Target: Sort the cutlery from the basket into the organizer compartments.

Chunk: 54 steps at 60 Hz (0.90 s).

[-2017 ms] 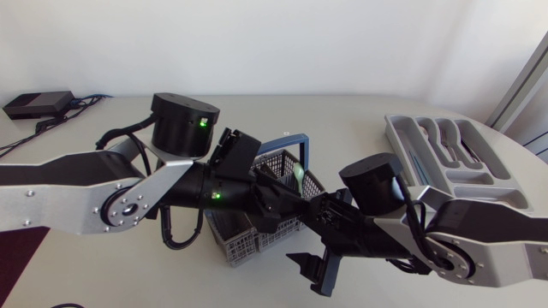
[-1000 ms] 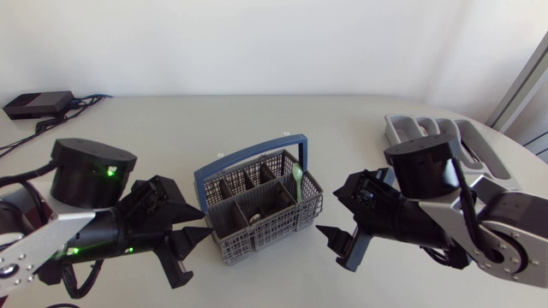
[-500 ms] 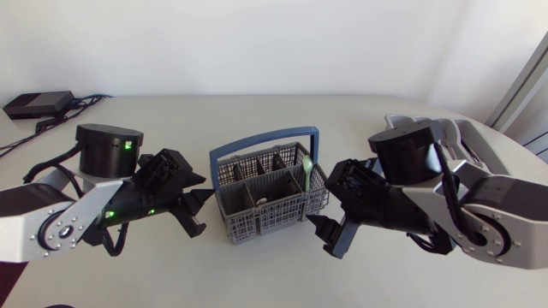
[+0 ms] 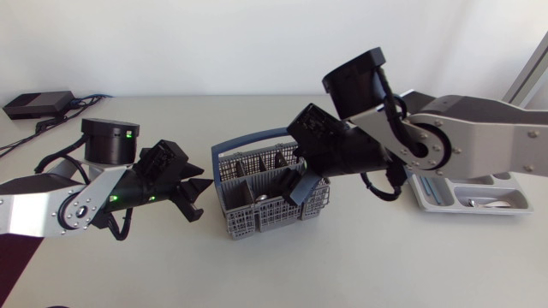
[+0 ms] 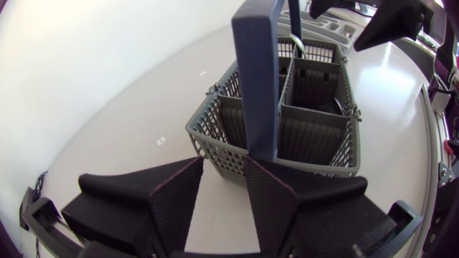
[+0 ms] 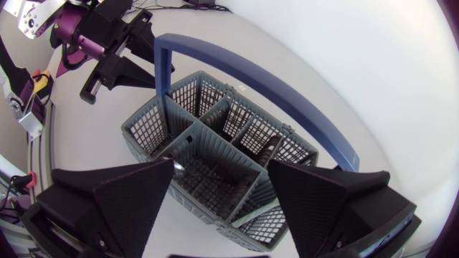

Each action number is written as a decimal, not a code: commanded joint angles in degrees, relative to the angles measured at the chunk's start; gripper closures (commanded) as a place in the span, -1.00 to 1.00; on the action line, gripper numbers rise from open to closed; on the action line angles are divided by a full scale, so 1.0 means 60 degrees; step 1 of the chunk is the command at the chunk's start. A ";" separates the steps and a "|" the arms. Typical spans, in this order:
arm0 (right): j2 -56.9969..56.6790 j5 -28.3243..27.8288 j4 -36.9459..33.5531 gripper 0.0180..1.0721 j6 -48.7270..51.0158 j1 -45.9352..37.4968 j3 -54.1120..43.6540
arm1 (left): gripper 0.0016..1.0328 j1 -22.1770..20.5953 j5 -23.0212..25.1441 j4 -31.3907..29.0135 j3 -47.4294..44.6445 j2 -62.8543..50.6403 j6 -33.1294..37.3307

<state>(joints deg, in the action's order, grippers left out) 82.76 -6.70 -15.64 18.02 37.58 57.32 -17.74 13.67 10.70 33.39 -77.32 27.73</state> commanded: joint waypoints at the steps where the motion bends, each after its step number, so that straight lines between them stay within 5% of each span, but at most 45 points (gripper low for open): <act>1: 0.0679 -0.0070 -0.0235 -0.78 -0.0455 0.0196 0.0393 | 0.21 0.0070 0.0168 0.0253 -0.0042 -0.0107 0.0213; 54: 0.2422 0.0472 -0.1773 -0.70 -0.0294 0.0987 0.1580 | 0.21 -0.0559 0.0417 0.1571 -0.0452 -0.0883 0.0140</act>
<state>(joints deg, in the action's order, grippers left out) 95.00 -4.23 -24.29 16.47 42.70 66.06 -19.73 15.14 20.53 31.00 -80.34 28.16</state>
